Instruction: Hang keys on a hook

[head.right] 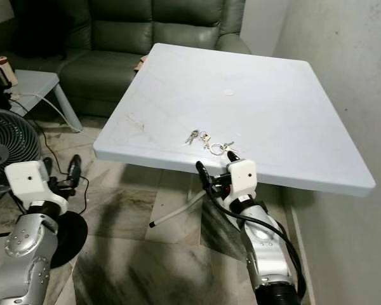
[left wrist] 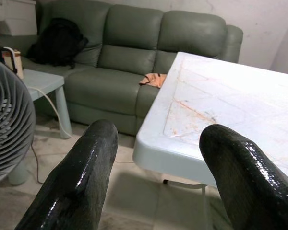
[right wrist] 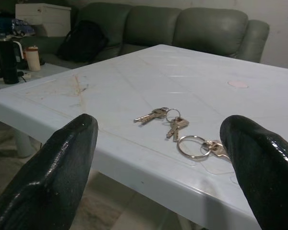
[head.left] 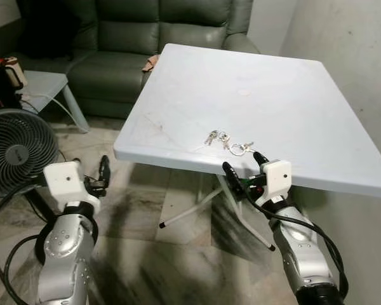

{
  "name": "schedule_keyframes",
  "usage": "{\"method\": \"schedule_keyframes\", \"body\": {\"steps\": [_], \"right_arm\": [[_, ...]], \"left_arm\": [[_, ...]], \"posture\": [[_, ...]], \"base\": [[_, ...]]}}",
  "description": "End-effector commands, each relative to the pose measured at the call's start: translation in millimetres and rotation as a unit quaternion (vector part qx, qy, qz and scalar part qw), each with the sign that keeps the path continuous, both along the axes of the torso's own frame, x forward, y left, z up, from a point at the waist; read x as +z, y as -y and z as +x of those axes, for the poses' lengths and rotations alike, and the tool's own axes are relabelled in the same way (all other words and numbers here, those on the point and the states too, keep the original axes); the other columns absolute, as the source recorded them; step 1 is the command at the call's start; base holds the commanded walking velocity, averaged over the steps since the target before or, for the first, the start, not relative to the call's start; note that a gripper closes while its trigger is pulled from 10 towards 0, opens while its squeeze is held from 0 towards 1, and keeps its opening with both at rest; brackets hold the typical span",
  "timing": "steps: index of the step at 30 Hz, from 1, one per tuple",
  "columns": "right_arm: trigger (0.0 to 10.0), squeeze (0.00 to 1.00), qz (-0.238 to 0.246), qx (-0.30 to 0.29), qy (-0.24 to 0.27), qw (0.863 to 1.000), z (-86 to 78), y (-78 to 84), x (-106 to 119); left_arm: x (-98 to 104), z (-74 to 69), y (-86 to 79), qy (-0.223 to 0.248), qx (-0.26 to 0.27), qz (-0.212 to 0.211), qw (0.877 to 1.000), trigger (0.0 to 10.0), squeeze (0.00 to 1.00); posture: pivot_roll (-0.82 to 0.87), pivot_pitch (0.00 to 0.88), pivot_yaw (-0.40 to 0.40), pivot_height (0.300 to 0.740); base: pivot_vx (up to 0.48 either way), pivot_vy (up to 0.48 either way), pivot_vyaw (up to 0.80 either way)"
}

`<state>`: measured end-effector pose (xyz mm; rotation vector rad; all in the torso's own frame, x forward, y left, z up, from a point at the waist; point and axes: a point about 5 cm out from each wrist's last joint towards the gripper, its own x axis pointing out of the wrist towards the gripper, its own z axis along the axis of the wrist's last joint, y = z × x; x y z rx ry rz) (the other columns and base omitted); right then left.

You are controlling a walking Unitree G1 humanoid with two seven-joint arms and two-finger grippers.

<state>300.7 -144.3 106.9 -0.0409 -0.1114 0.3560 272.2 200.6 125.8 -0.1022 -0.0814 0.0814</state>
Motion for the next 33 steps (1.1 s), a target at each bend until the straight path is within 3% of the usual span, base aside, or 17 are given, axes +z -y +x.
{"method": "schedule_keyframes", "body": {"steps": [1,8,33], "right_arm": [[10.0,0.0,0.001,0.012,0.008,1.0,0.9,-4.2,5.9],[10.0,0.0,0.0,0.016,0.007,1.0,1.0,-5.5,6.4],[10.0,0.0,-0.006,0.026,0.004,1.0,1.8,-8.1,5.8]], "left_arm": [[2.1,0.3,-2.7,0.0,0.001,0.002,1.0,10.0,0.0],[3.3,-0.2,-0.7,0.004,-0.008,0.0,1.0,10.0,0.0],[3.8,0.9,2.3,0.006,-0.017,0.004,1.0,10.0,0.0]], "posture": [[-0.12,0.0,-0.052,0.724],[-0.12,0.0,-0.054,0.724],[-0.12,0.0,-0.056,0.724]], "base": [[0.0,0.0,0.0],[0.155,0.0,0.0],[0.384,0.0,0.0]]}}
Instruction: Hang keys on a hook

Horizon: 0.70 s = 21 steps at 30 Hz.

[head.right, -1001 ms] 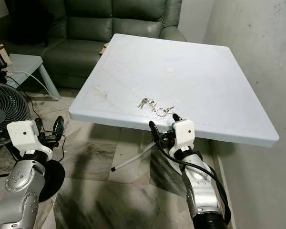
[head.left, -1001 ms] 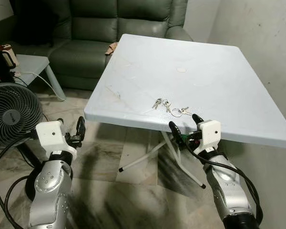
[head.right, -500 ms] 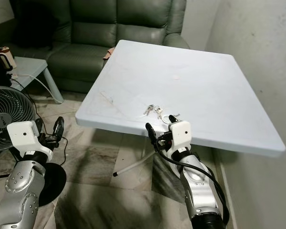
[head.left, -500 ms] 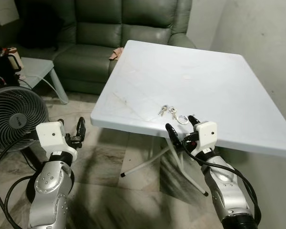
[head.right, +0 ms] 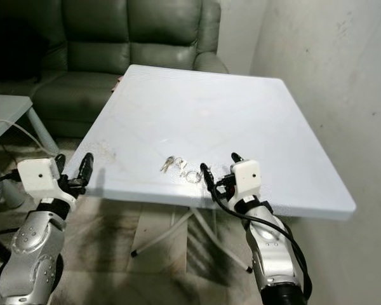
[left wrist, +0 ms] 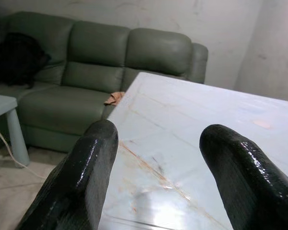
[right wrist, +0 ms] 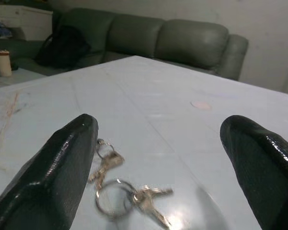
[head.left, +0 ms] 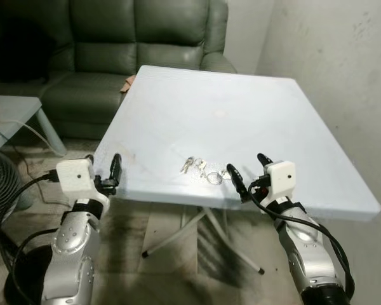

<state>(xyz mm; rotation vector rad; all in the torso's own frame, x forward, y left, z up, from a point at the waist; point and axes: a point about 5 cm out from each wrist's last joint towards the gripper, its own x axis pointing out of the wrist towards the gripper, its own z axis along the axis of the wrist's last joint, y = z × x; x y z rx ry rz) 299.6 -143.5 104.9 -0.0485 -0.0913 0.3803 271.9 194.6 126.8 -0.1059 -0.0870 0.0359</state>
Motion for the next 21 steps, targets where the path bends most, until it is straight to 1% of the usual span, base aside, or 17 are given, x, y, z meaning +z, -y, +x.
{"method": "schedule_keyframes", "body": {"steps": [1,6,7,8,9,10,12,15,16,19,21], "right_arm": [[10.0,0.0,0.0,0.016,0.014,1.0,2.9,-7.5,8],[10.0,0.0,-0.003,0.02,0.014,1.0,2.8,-7.9,8],[10.0,0.0,-0.005,0.021,0.015,1.0,3.2,-7.8,8],[10.0,0.0,-0.011,0.025,0.016,0.999,3.6,-7.9,9],[10.0,0.0,-0.011,0.025,0.016,0.999,3.6,-7.9,9],[10.0,0.0,-0.027,0.036,0.019,0.999,4.3,-8.4,9],[10.0,0.0,-0.038,0.041,0.019,0.998,4.8,-8.6,9],[10.0,0.0,-0.059,0.054,0.014,0.997,7.9,-8.0,9],[10.0,0.0,-0.089,0.072,0.016,0.993,11.4,-8.0,10],[10.0,0.0,-0.093,0.076,0.016,0.993,11.9,-8.0,10],[10.0,0.0,-0.105,0.091,0.019,0.99,14.2,-8.4,12]], "left_arm": [[3,1.1,-3.7,0.002,0.007,0.005,1.0,10.0,0.0],[2,0.7,-4.3,0.001,0.018,0.009,1.0,10.0,0.0],[2,1.2,-4.5,0.001,0.022,0.02,1.0,10.0,0.0],[4,1.1,-3.1,0.011,0.019,0.019,1.0,10.0,0.0],[4,1.1,-3.1,0.011,0.019,0.019,1.0,10.0,0.0],[5,0.1,-1.3,0.019,0.02,0.029,0.999,10.0,0.0],[5,-0.1,-0.5,0.023,0.021,0.034,0.999,10.0,0.0],[6,-1.2,4.2,0.03,0.003,0.044,0.999,10.0,0.0],[4,-1.1,5.8,0.027,-0.005,0.043,0.999,10.0,0.0],[4,-1.0,6.2,0.028,-0.006,0.044,0.999,10.0,0.0],[4,-2.8,9.8,0.031,-0.027,0.043,0.998,10.0,0.0]], "posture": [[-0.12,0.0,-0.056,0.724],[-0.12,0.0,-0.056,0.724],[-0.11,0.0,-0.058,0.724],[-0.11,0.0,-0.057,0.724],[-0.11,0.0,-0.057,0.724],[-0.11,0.0,-0.057,0.724],[-0.11,0.0,-0.057,0.724],[-0.11,0.0,-0.058,0.724],[-0.11,0.0,-0.06,0.724],[-0.11,0.0,-0.06,0.724],[-0.11,0.0,-0.061,0.724]], "base": [[0.39,0.0,0.0],[0.331,0.0,0.0],[0.0,0.0,0.0],[0.0,0.0,0.0],[0.0,0.0,0.0],[0.0,0.0,0.0],[0.0,0.0,0.0],[0.0,0.0,0.0],[0.0,0.0,0.0],[0.0,0.0,0.0],[0.0,0.0,0.0]]}}
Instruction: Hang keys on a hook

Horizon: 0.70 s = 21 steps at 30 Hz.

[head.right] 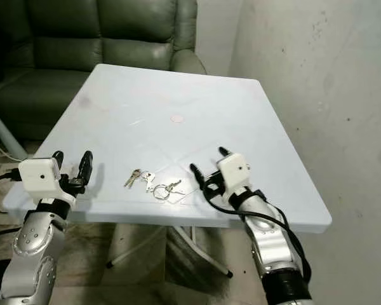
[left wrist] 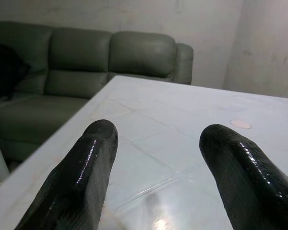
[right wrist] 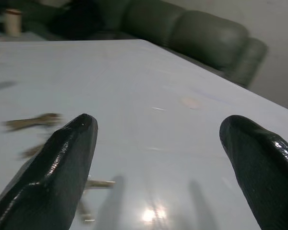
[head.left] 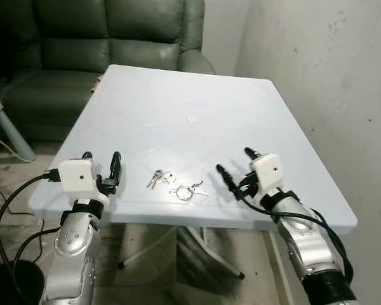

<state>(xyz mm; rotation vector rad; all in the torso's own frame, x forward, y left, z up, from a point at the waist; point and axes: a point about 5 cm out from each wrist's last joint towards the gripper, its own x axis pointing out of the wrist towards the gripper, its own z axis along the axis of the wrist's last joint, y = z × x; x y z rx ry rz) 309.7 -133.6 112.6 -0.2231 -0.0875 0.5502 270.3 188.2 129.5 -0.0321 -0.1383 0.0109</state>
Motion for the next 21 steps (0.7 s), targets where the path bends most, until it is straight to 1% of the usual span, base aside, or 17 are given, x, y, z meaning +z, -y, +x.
{"method": "schedule_keyframes", "body": {"steps": [1,5,8,9,15,17,21], "right_arm": [[10.0,0.0,-0.018,0.011,0.006,1.0,4.4,1.5,4],[10.0,0.0,-0.019,0.013,0.007,1.0,4.8,1.6,4],[10.0,0.0,-0.031,0.04,0.006,0.999,14.9,-1.5,13],[10.0,0.0,-0.032,0.046,0.003,0.998,17.9,-3.5,16],[10.0,0.0,-0.04,0.078,-0.004,0.996,22.2,-15.4,20],[10.0,0.0,-0.039,0.103,-0.004,0.994,23.6,-25.3,23],[10.0,0.0,-0.04,0.106,-0.002,0.994,24.4,-28.3,24]], "left_arm": [[1,-1.3,4.0,0.005,-0.019,0.006,1.0,10.0,0.0],[1,-1.4,4.1,0.006,-0.019,0.007,1.0,10.0,0.0],[-5,-6.8,14.6,-0.004,-0.046,0.013,0.999,10.0,0.0],[-6,-7.7,19.6,-0.006,-0.056,0.012,0.998,10.0,0.0],[-9,-6.8,32.8,-0.014,-0.08,0.01,0.997,10.0,0.0],[-9,-7.5,38.6,-0.014,-0.089,0.006,0.996,10.0,0.0],[-9,-7.9,39.6,-0.013,-0.089,0.005,0.996,10.0,0.0]], "posture": [[-0.11,0.0,-0.061,0.724],[-0.11,0.0,-0.061,0.724],[-0.1,0.0,-0.074,0.724],[-0.09,0.0,-0.08,0.724],[-0.09,0.0,-0.087,0.724],[-0.09,0.0,-0.087,0.724],[-0.09,0.0,-0.091,0.724]], "base": [[0.0,0.0,0.0],[0.0,0.0,0.0],[0.0,0.0,0.0],[0.0,0.0,0.0],[0.0,0.0,0.0],[0.0,0.0,0.0],[0.0,0.0,0.0]]}}
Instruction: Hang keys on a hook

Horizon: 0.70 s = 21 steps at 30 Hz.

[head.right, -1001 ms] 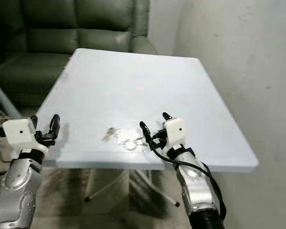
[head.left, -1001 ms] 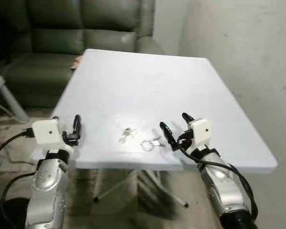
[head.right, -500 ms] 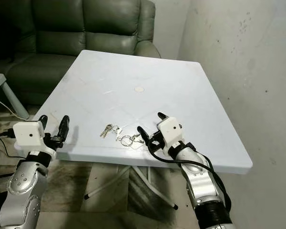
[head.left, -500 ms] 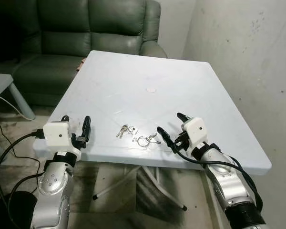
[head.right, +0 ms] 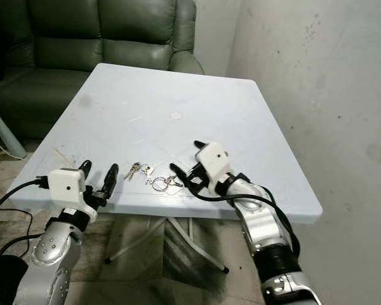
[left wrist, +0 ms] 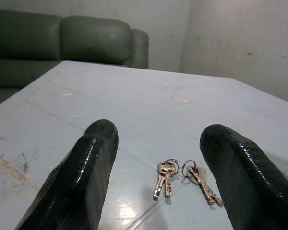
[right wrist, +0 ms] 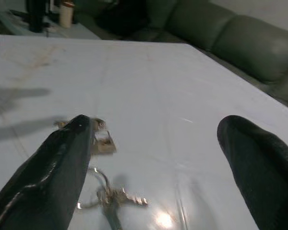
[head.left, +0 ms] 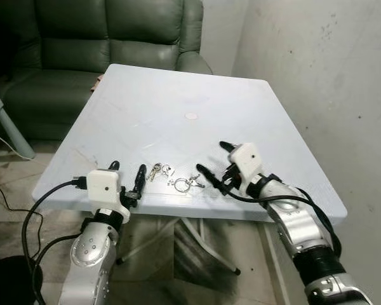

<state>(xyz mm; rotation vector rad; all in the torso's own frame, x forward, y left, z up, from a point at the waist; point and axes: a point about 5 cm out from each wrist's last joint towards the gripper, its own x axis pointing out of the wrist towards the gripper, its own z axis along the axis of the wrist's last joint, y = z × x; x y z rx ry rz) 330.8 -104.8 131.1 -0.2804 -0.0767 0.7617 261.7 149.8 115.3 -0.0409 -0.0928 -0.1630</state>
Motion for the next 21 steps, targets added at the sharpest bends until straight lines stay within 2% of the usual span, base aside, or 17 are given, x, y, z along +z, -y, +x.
{"method": "schedule_keyframes", "body": {"steps": [1,3,4,5,6,8,9,10,12,21], "right_arm": [[10.0,0.0,0.009,0.002,0.005,1.0,2.9,0.1,5],[10.0,0.0,0.025,-0.001,0.0,1.0,2.2,0.6,5],[10.0,0.0,0.075,-0.029,0.009,0.997,2.2,5.8,7],[10.0,0.0,0.122,-0.08,-0.008,0.989,4.6,14.5,4],[10.0,0.0,0.122,-0.08,-0.008,0.989,4.6,14.5,4],[10.0,0.0,0.169,-0.151,-0.006,0.974,4.4,27.3,-2],[10.0,0.0,0.169,-0.151,-0.006,0.974,4.4,27.3,-2],[10.0,0.0,0.185,-0.205,-0.001,0.961,2.4,36.9,-6],[10.0,0.0,0.194,-0.251,-0.006,0.948,-0.8,44.4,-12],[10.0,0.0,0.195,-0.282,0.016,0.939,-15.9,46.1,-16]], "left_arm": [[6,0.2,-0.5,0.009,0.002,0.002,1.0,10.0,0.0],[6,-0.1,-2.4,0.009,0.006,0.002,1.0,10.0,0.0],[6,0.3,-6.9,0.011,0.017,0.002,1.0,10.0,0.0],[7,1.1,-11.4,0.012,0.029,0.002,1.0,10.0,0.0],[7,1.1,-11.4,0.012,0.029,0.002,1.0,10.0,0.0],[8,2.4,-17.4,0.011,0.044,-0.004,0.999,10.0,0.0],[8,2.4,-17.4,0.011,0.044,-0.004,0.999,10.0,0.0],[8,3.1,-21.5,0.009,0.054,-0.01,0.998,10.0,0.0],[6,3.6,-26.6,0.003,0.068,-0.014,0.998,10.0,0.0],[5,7.2,-33.9,-0.002,0.074,-0.016,0.997,10.0,0.0]], "posture": [[-0.08,0.0,-0.094,0.724],[-0.08,0.0,-0.096,0.724],[-0.07,0.0,-0.098,0.724],[-0.07,0.0,-0.098,0.724],[-0.07,0.0,-0.098,0.724],[-0.07,0.0,-0.097,0.724],[-0.07,0.0,-0.097,0.724],[-0.07,0.0,-0.097,0.724],[-0.08,0.0,-0.086,0.724],[-0.11,0.0,-0.062,0.724]], "base": [[0.0,0.0,0.0],[0.0,0.0,0.0],[0.0,0.0,0.0],[0.0,0.0,0.0],[0.0,0.0,0.0],[0.0,0.0,0.0],[0.0,0.0,0.0],[0.0,0.0,0.0],[0.0,0.0,0.0],[0.0,0.053,0.0]]}}
